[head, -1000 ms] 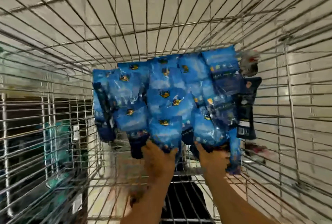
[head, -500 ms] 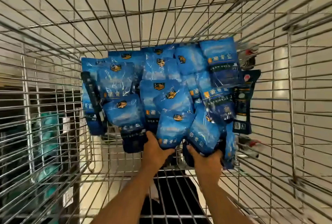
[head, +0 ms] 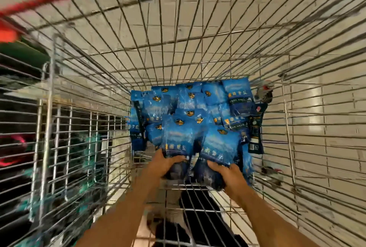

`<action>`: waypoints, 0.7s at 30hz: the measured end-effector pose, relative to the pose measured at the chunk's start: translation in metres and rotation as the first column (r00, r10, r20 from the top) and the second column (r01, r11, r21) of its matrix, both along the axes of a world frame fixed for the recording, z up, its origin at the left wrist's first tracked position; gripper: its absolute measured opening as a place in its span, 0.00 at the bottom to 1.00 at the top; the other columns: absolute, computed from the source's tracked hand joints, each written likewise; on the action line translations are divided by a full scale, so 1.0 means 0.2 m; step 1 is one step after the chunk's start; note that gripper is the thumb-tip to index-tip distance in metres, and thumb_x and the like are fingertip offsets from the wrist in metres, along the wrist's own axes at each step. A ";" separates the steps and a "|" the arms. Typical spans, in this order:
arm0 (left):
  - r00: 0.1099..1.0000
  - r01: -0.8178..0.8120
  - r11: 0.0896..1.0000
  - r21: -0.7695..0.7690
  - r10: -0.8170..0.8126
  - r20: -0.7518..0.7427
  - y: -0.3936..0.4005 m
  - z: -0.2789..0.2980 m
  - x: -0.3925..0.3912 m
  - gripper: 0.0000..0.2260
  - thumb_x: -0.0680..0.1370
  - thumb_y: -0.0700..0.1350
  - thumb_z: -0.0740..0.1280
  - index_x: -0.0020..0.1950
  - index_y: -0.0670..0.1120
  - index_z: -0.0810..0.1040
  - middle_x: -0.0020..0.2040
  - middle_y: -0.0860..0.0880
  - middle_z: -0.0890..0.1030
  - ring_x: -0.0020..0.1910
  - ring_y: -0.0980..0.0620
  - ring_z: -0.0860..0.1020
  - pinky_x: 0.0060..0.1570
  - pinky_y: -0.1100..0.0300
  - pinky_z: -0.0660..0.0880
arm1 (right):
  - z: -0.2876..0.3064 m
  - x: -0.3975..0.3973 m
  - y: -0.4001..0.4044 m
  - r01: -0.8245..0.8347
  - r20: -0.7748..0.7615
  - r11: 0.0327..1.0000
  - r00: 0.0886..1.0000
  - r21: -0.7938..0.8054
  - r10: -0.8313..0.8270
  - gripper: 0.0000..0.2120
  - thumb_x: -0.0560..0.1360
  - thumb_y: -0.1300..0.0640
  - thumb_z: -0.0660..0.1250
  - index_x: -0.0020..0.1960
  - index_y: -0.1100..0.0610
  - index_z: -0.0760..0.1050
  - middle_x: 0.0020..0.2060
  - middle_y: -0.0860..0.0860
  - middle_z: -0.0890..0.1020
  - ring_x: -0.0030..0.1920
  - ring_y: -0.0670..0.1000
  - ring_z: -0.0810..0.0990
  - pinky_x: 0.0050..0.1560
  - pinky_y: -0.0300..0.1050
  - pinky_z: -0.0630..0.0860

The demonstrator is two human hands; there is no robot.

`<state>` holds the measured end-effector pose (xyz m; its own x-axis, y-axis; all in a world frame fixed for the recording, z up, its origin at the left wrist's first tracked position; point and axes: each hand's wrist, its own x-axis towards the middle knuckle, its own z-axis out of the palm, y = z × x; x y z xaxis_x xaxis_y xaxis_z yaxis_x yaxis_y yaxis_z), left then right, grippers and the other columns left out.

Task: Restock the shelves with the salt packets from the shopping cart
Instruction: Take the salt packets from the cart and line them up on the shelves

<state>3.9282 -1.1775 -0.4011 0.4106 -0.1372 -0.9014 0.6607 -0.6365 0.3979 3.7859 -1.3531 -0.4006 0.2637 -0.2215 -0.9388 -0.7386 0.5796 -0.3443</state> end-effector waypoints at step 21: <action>0.744 -0.196 0.829 -0.523 0.473 0.472 0.67 2.09 -0.01 0.25 0.57 0.59 0.82 0.50 0.53 0.85 0.49 0.49 0.87 0.48 0.48 0.85 0.45 0.53 0.81 | 1.88 0.21 0.27 -0.102 0.676 0.986 0.718 -0.135 0.167 0.33 0.56 0.53 0.83 0.61 0.51 0.79 0.46 0.49 0.87 0.42 0.51 0.87 0.37 0.46 0.82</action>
<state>3.9259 -1.0434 0.0172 0.9084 -0.1872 -0.3739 0.3616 -0.0971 0.9273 3.8281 -1.2988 -0.0241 0.8586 -0.2001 -0.4721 -0.3525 0.4383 -0.8268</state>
